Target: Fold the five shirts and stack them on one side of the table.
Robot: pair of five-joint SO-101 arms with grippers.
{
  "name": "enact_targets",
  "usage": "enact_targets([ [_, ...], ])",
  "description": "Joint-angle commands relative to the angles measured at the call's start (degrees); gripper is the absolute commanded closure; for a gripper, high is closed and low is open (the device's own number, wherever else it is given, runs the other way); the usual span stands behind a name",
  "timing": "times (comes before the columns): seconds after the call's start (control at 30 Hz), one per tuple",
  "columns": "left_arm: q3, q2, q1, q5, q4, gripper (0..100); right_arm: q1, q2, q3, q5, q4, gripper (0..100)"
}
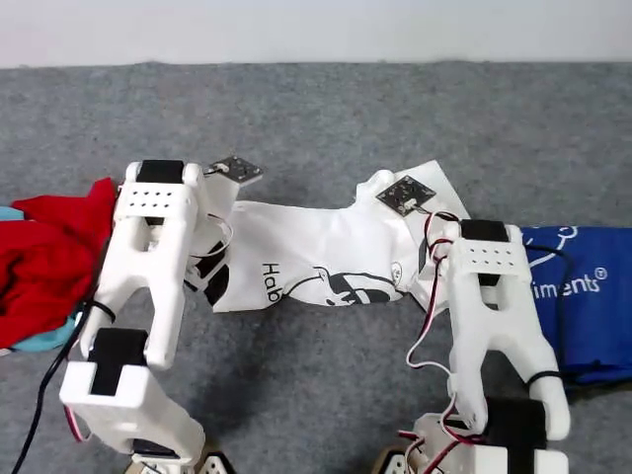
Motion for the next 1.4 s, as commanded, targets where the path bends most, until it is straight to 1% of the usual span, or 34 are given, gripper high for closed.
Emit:
enact_targets([
  [0.0,-0.13,0.09,0.62,-0.79,-0.26,91,1.98,-2.68,-6.86,-0.26,4.70,84.3],
  [0.07,-0.13,0.09,0.62,-0.79,-0.26,91,3.38,-2.51,-10.20,-0.35,6.46,84.3],
  [0.13,-0.22,0.09,0.62,-0.79,-0.35,91,3.74,-2.24,-11.52,-0.35,6.02,84.3],
  [0.27,-0.22,0.09,0.62,-0.79,-0.35,92,2.77,-2.24,-8.44,-0.44,0.75,84.3],
  [0.37,-0.22,0.09,0.62,-0.79,-0.35,92,0.40,-2.24,-3.78,-0.62,-5.14,84.4],
  [0.47,-0.22,0.09,0.62,-0.79,-0.35,92,-2.24,-2.24,-0.62,-3.25,-8.92,84.5],
  [0.53,-0.22,0.09,0.62,-0.79,-0.35,92,-2.95,-2.15,0.97,-3.69,-10.42,84.8],
  [0.6,-0.22,0.09,0.62,-0.70,-0.35,92,-2.86,-2.15,2.81,-3.69,-12.97,89.1],
  [0.7,-0.22,0.09,0.62,-0.70,-0.35,92,-2.33,-2.15,5.45,-3.43,-17.36,98.7],
  [0.8,-0.13,0.09,0.62,-0.70,-1.14,92,-1.10,-2.24,6.77,-0.18,-19.30,98.7],
  [0.9,-0.13,0.09,0.62,-0.70,-3.87,92,0.84,-2.86,6.77,2.37,-17.98,98.7],
  [0.97,-0.13,0.09,0.62,-0.70,-5.71,92,2.68,-2.86,5.71,3.96,-14.81,98.7],
  [1.07,-0.13,0.18,0.35,-0.88,-7.03,99,5.93,-2.86,2.02,4.84,-5.41,98.7],
  [1.17,-0.04,0.18,0.26,-0.88,-6.77,99,9.36,-2.86,-2.55,6.51,2.68,98.7],
  [1.27,-0.04,0.18,0.53,-0.97,-6.68,99,12.26,-2.86,-4.31,10.64,5.85,98.7],
  [1.37,-0.04,0.18,0.53,-1.49,-6.68,99,14.46,-2.68,-4.04,12.75,6.29,98.7],
])
